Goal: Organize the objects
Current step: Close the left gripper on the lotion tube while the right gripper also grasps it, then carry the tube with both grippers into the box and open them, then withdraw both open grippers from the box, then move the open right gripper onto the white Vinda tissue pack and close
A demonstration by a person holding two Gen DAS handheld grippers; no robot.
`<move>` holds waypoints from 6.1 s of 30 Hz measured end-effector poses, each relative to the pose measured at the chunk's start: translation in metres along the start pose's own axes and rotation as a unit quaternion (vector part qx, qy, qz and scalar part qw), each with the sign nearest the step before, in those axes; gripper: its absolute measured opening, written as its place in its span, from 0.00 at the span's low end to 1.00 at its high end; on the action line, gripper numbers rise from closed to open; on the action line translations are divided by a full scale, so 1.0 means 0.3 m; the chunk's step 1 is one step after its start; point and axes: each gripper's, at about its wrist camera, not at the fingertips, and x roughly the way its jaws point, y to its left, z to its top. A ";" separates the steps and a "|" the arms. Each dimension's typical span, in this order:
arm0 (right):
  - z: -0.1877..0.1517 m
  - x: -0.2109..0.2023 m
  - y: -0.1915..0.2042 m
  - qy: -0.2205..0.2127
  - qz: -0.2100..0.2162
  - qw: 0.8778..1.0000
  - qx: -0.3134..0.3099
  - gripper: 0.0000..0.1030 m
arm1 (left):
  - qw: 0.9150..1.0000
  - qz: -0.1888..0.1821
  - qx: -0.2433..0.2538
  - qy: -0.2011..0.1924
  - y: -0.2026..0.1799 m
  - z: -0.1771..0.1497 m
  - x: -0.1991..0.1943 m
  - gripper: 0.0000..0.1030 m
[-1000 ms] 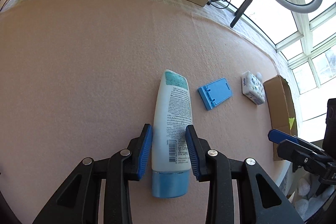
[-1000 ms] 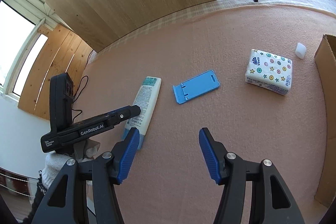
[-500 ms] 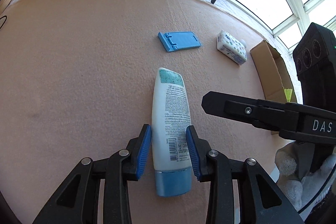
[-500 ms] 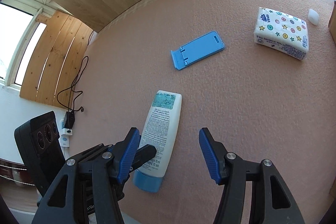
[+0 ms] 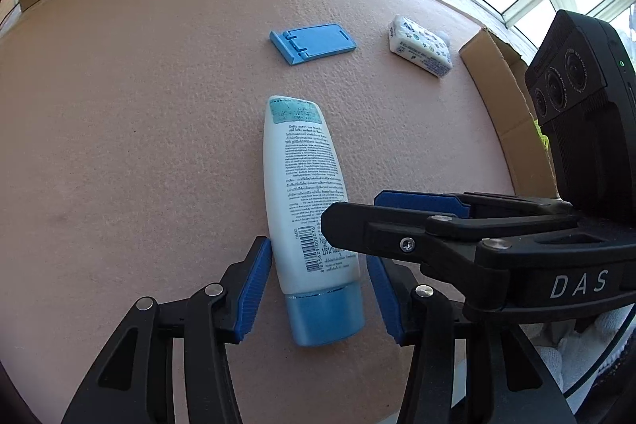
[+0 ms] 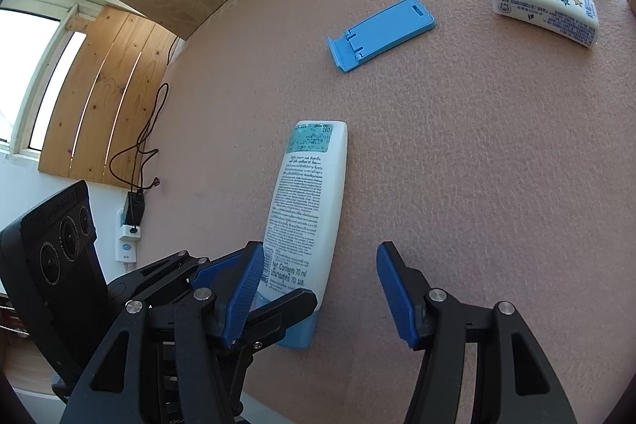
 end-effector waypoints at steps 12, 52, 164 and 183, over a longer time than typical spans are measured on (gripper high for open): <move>-0.011 0.041 0.039 0.011 -0.004 1.000 -0.013 0.53 | 1.000 -0.011 -0.012 -0.003 -0.008 0.003 0.021 0.50; 0.041 -0.607 -0.353 -0.154 -0.059 0.985 0.040 0.46 | 0.987 -0.075 0.130 -0.059 -0.779 0.350 0.124 0.49; 0.341 -0.150 -0.306 -0.006 -0.082 0.997 0.011 0.48 | 0.998 0.012 -0.029 -0.062 -0.224 0.261 0.016 0.74; 0.104 -0.217 -0.284 -0.028 -0.033 0.998 0.051 0.48 | 0.999 -0.029 0.031 -0.021 -0.355 0.239 0.186 0.70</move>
